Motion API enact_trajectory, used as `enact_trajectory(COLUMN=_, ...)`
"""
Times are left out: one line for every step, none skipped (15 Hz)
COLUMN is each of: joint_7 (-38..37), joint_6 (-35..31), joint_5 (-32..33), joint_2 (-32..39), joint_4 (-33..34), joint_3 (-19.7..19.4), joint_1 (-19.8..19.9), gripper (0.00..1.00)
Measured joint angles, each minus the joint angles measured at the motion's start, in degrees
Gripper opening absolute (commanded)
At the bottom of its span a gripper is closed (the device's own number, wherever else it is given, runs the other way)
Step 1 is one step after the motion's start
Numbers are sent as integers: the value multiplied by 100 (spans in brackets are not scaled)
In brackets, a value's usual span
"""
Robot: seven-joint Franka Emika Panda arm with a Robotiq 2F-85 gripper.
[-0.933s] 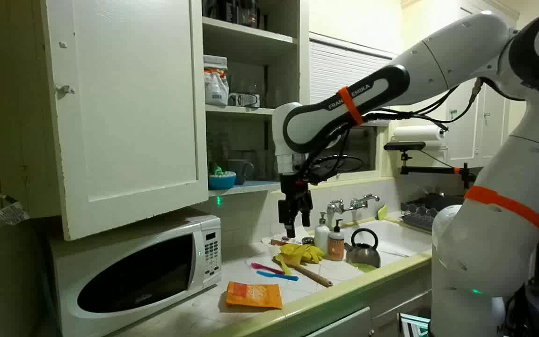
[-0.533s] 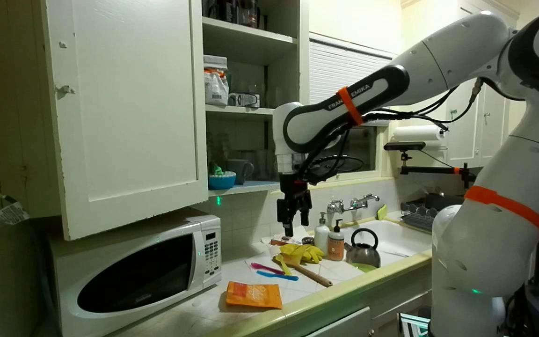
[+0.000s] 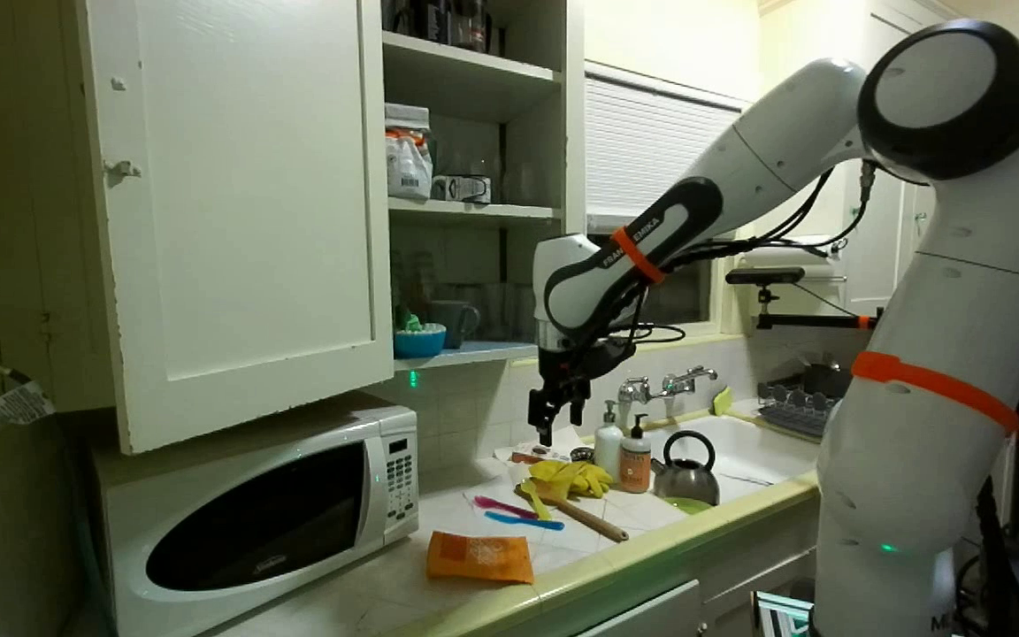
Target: Put the wooden spoon in the bottom compartment of the top cabinet
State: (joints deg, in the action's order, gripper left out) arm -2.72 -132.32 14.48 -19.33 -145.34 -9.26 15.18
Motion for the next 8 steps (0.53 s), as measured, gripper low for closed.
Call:
enact_trajectory(joint_7=-57, joint_6=-139, joint_5=208, joint_2=207, joint_4=28, joint_3=-45, joint_1=131, gripper=100)
enact_trajectory(joint_7=-137, joint_6=-247, joint_5=440, joint_2=425, joint_4=81, joint_3=-88, joint_1=265, gripper=100)
enact_trajectory(joint_7=-263, joint_6=-362, joint_5=695, joint_2=651, joint_4=146, joint_3=-131, joint_1=390, gripper=100)
enact_trajectory(joint_7=-430, joint_6=-477, joint_5=962, joint_2=871, joint_4=225, joint_3=-176, joint_1=498, gripper=100)
enact_trajectory(joint_7=-633, joint_6=-588, joint_5=1181, joint_2=1105, joint_4=325, joint_3=-228, joint_1=584, gripper=100)
enact_trajectory(joint_7=-818, joint_6=-607, joint_5=1261, joint_2=1329, joint_4=457, joint_3=-287, joint_1=625, gripper=100)
enact_trajectory(joint_7=-920, joint_6=-607, joint_5=1275, joint_2=1528, joint_4=597, joint_3=-330, joint_1=637, gripper=100)
enact_trajectory(joint_7=-974, joint_6=-607, joint_5=1275, joint_2=1672, joint_4=711, joint_3=-344, joint_1=640, gripper=100)
